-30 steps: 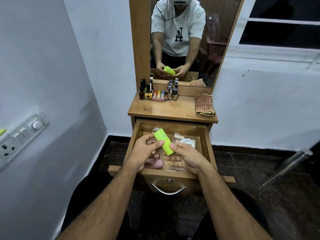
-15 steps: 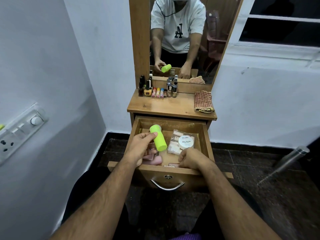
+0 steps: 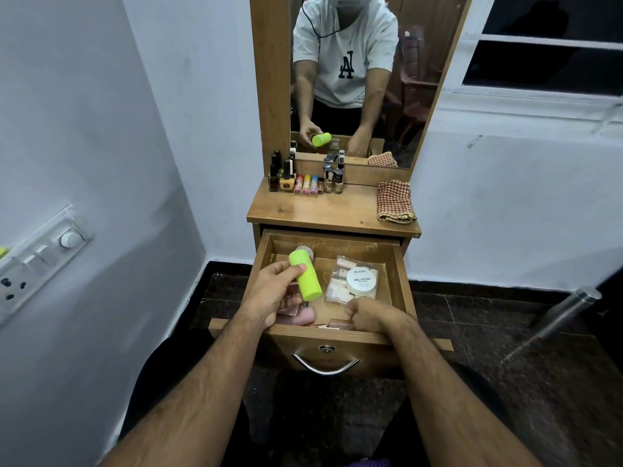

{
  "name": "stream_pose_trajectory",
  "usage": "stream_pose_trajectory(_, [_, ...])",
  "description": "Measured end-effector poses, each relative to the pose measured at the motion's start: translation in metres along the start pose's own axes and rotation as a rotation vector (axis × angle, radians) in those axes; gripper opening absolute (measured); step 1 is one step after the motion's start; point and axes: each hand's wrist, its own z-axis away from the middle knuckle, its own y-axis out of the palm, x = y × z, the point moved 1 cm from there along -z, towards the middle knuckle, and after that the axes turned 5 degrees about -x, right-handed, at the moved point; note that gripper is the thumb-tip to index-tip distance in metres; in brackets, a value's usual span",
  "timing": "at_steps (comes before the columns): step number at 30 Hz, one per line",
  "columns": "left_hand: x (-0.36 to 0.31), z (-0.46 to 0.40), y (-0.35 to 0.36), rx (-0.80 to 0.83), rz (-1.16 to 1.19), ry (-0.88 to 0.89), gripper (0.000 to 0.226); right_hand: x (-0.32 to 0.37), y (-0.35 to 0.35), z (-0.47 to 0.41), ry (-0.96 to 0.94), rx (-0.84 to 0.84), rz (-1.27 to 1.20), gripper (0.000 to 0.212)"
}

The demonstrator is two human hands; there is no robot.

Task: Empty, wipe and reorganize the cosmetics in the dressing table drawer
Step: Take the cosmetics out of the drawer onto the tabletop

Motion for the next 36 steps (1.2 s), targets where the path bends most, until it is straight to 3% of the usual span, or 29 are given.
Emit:
stream_pose_trajectory(5, [0.001,0.001,0.000,0.011,-0.018,0.018,0.020,-0.005,-0.001,0.002,-0.004,-0.026,-0.152,0.017])
stream_pose_trajectory(12, [-0.001,0.002,0.000,-0.055,-0.068,0.122,0.036,-0.015,-0.006,0.004,0.066,-0.093,-0.720,0.016])
stream_pose_trajectory(21, [0.001,-0.002,-0.003,-0.090,-0.056,0.133,0.062,-0.018,-0.013,0.009,0.064,-0.234,-1.139,0.019])
stream_pose_trajectory(26, [0.001,0.000,-0.001,-0.035,-0.038,0.138,0.030,-0.018,-0.014,0.010,-0.019,-0.208,-1.213,0.022])
stream_pose_trajectory(33, [-0.002,0.005,0.003,-0.020,0.006,0.174,0.048,-0.016,-0.014,0.012,-0.086,-0.287,-1.231,0.028])
stream_pose_trajectory(36, [-0.002,0.004,0.003,-0.010,-0.047,0.202,0.045,-0.016,-0.017,0.014,-0.119,-0.346,-1.225,0.051])
